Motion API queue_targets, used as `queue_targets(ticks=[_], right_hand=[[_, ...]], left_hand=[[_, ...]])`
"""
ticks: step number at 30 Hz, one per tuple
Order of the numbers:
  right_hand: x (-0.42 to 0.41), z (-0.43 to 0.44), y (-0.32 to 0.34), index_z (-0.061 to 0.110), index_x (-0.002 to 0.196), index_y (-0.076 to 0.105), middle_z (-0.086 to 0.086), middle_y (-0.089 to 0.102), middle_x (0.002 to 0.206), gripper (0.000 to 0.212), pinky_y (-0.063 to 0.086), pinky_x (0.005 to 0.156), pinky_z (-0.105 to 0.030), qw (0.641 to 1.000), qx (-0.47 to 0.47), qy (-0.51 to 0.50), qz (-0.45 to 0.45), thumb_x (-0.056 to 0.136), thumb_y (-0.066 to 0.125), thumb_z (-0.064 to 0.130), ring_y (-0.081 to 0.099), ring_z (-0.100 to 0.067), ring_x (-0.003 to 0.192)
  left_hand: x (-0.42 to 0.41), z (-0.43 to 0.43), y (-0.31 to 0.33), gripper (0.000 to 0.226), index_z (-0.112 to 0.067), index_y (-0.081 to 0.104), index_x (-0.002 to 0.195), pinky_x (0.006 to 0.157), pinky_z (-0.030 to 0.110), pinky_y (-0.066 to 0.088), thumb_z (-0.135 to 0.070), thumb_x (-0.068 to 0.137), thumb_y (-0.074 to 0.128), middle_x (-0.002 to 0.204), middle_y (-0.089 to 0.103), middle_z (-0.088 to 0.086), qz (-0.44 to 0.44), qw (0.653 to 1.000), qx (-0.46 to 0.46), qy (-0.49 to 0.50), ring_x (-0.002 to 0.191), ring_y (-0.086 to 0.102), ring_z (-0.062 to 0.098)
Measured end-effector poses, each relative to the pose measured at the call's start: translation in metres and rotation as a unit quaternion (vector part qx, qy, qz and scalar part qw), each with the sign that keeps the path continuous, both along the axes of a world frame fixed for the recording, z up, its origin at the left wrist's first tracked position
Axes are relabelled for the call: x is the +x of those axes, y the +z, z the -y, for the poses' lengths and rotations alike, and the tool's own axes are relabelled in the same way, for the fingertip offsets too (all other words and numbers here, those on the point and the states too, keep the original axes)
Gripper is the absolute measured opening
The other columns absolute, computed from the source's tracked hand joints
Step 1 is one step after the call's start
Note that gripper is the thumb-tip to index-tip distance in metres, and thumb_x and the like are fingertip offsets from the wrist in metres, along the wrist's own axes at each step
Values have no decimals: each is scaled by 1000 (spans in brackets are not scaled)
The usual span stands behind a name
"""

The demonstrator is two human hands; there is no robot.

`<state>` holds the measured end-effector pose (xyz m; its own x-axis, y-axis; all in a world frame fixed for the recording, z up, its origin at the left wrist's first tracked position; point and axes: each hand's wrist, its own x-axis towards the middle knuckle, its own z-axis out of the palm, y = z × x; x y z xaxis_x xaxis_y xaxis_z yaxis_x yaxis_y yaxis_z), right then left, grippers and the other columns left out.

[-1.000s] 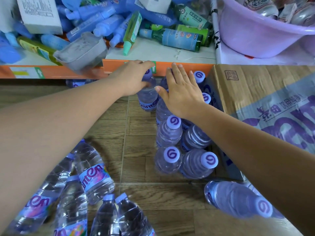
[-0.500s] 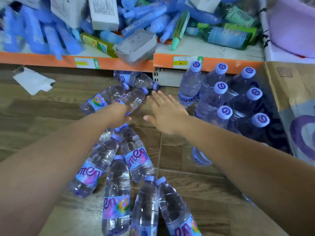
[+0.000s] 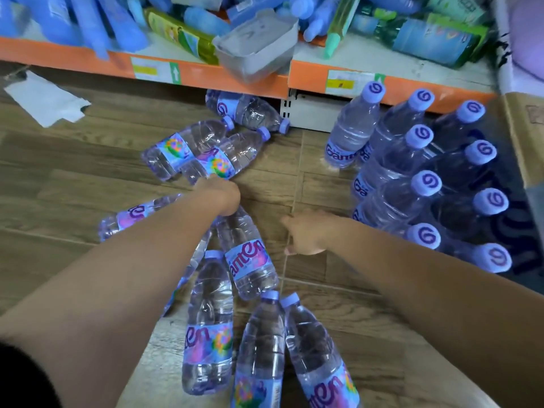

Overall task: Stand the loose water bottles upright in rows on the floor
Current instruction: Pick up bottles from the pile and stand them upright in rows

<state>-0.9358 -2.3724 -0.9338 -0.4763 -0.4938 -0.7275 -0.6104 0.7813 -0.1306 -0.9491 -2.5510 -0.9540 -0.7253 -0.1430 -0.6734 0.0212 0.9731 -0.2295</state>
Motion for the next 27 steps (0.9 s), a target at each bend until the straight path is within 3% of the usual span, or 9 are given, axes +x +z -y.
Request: queue_targets(ticks=[2,5,7,9,12,17,20,23,27], right_hand=[[1,-2,-3,7,128,51,-13,56,130,52,45,86,-31,1000,17,-2,24,88,59,40,54,-31,118],[8,-2,-8,3,114,63,-10,65,111,43,41,71,-25,997,20,9,80,87,62,37,61,-27,100],[13,0,-14,0,108,65,-7,63,91,40,44,69,-26,984,31,-25,173,87,64,34,59,-23,88],[19,0,-20,3,96,63,-3,57,78,33,51,76,-32,964,49,-75,250,85,67,34,57,-22,83],[33,-6,-32,6,90,58,-7,55,86,36,55,79,-37,947,83,-100,292,82,70,39,58,-24,78],[55,-12,-43,7,83,52,-3,45,69,23,47,40,-14,950,39,-144,274,85,68,23,46,-14,55],[52,-16,-30,7,92,58,-3,46,71,14,46,43,-14,951,31,-147,271,85,67,15,48,-12,55],[45,-22,-2,8,106,62,-7,47,82,23,47,42,-13,957,13,-130,258,84,67,13,49,-14,59],[31,-28,48,11,94,65,-4,47,71,10,47,46,-15,972,-36,-112,203,85,65,9,49,-16,57]], left_hand=[[-2,-2,3,39,-7,48,128,101,41,37,-4,90,42,136,47,16,11,1000,-8,-3,128,39,34],[-9,-1,9,25,-4,57,111,93,37,45,-15,95,39,126,55,18,-4,998,54,17,113,53,36],[-14,-4,19,36,3,57,111,90,36,45,-23,101,34,121,57,22,-19,992,117,37,105,56,36],[-19,-5,31,38,2,59,102,80,34,47,-29,100,37,105,61,22,-30,981,179,60,79,61,31],[-20,1,50,35,-5,61,95,62,22,43,-35,97,44,73,64,5,-28,973,220,59,52,60,12],[-11,5,85,30,-8,65,100,54,19,34,-35,91,56,72,68,1,-45,972,228,23,60,62,5],[-7,-7,102,30,-7,65,101,58,21,39,-34,90,58,82,69,4,-76,971,224,-24,68,64,16],[-3,-24,119,30,-7,63,104,78,30,44,-33,91,56,87,61,5,-105,975,174,-94,83,53,23],[1,-37,136,30,-3,61,102,84,37,48,-30,92,55,100,65,15,-122,975,143,-121,95,57,32]])
